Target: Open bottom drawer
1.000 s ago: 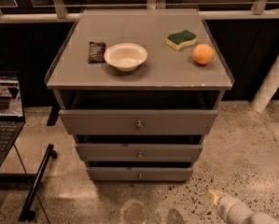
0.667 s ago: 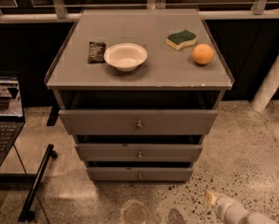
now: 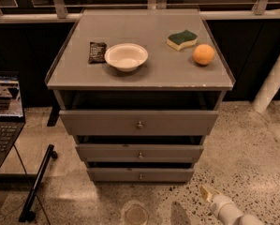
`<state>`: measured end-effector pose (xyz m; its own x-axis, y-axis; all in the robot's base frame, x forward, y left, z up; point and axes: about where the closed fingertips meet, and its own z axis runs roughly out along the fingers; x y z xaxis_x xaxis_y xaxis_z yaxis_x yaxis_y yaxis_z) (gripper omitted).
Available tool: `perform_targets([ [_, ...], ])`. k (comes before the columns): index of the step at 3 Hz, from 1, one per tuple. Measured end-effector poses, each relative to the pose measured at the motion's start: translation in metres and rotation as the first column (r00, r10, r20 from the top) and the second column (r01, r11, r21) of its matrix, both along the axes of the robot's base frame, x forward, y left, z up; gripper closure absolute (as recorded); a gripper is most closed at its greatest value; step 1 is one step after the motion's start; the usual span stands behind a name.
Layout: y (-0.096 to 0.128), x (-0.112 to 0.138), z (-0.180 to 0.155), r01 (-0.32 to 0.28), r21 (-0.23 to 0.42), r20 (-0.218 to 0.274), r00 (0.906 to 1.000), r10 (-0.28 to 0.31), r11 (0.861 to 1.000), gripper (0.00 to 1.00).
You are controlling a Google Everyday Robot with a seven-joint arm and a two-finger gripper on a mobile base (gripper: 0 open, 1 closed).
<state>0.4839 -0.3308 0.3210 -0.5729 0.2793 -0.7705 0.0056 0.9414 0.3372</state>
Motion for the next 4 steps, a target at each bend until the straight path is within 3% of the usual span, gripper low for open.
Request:
perform_targets([
  [1,0.015,0.018,-0.019,-0.099,0.075,0.023,0.995,0.098,0.992,1.0],
  [2,0.03,0.018,-0.011,-0.163,0.115,0.051,0.9862,0.158,0.98,1.0],
  [3,0.024,0.019,-0.017,-0.133,0.084,0.05,0.9903,0.129,0.987,1.0],
  [4,0.031,0.032,-0.038,-0.146,0.067,0.057,0.9882,0.142,0.987,1.0],
])
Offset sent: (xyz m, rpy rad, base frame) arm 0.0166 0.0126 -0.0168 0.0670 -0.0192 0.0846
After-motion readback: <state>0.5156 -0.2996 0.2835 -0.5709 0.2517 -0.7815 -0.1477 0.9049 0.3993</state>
